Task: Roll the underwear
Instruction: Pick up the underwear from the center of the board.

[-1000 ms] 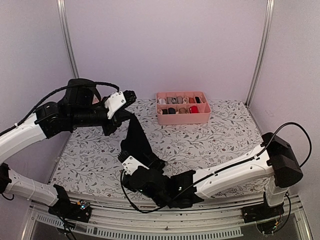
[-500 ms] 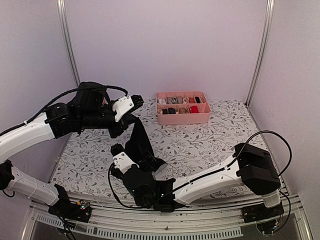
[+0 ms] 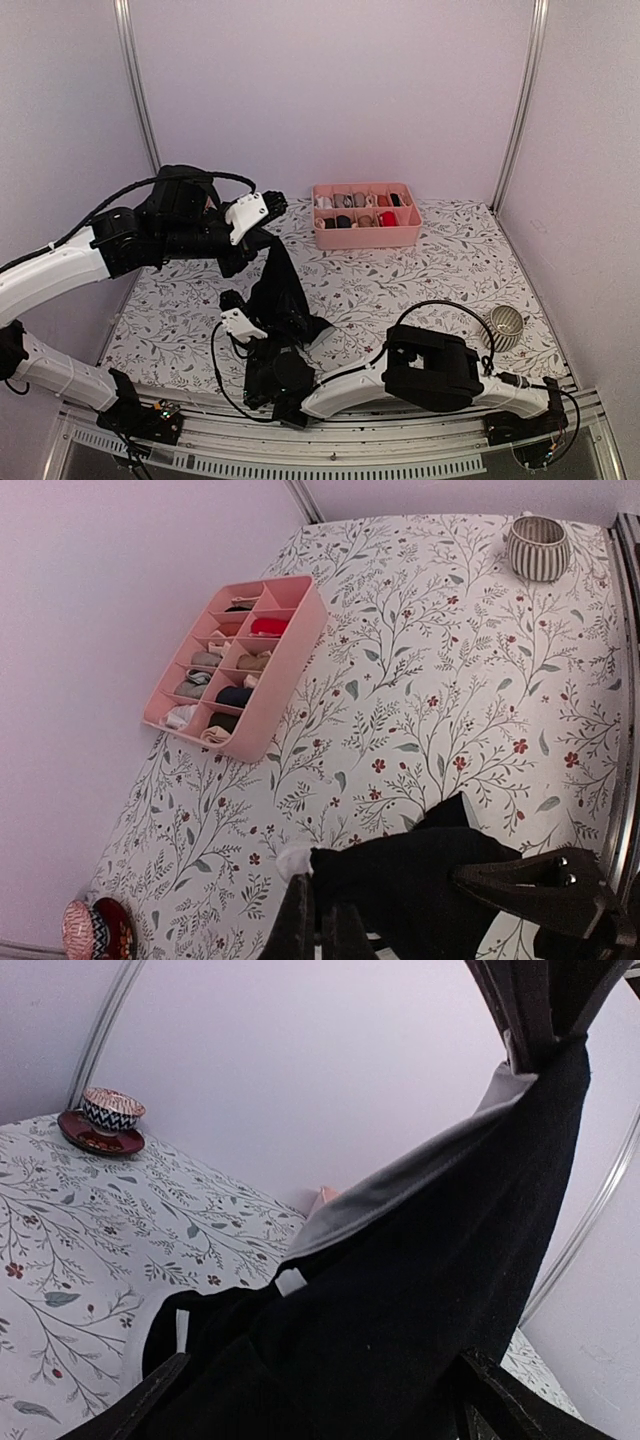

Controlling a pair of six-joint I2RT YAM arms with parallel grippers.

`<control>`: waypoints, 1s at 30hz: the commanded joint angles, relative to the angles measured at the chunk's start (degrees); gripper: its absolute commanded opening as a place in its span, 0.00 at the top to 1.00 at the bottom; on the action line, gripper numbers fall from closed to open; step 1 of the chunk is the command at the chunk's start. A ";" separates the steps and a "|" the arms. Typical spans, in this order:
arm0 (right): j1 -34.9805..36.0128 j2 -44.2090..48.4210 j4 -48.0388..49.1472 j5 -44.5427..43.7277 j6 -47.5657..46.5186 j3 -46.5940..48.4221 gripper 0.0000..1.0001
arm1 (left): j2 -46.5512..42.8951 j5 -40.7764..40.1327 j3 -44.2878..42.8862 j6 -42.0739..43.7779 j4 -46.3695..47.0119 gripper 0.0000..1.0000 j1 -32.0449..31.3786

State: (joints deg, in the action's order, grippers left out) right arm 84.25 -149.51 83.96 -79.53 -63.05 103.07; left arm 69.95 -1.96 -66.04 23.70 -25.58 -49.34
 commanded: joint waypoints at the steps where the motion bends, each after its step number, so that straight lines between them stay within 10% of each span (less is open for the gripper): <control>1: 0.02 0.61 21.06 -5.74 -17.14 0.42 0.18 | -1.20 0.25 0.95 -0.51 1.62 1.00 -0.62; 7: 0.46 6.32 21.07 -7.99 -15.69 -7.49 0.35 | -1.25 -0.43 1.35 -0.28 1.94 1.00 -0.50; 16: 2.50 10.36 21.02 -9.54 -24.39 -9.12 0.97 | -0.40 -2.59 1.71 0.73 2.63 1.00 0.23; 30: 2.76 32.41 21.07 -9.64 -21.37 -29.81 1.00 | -3.04 0.62 2.72 3.05 2.18 1.00 3.14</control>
State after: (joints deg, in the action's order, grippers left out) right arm 87.31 -121.75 87.59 -88.71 -86.08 76.47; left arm 68.79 -3.33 -64.49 25.61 -24.12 -46.85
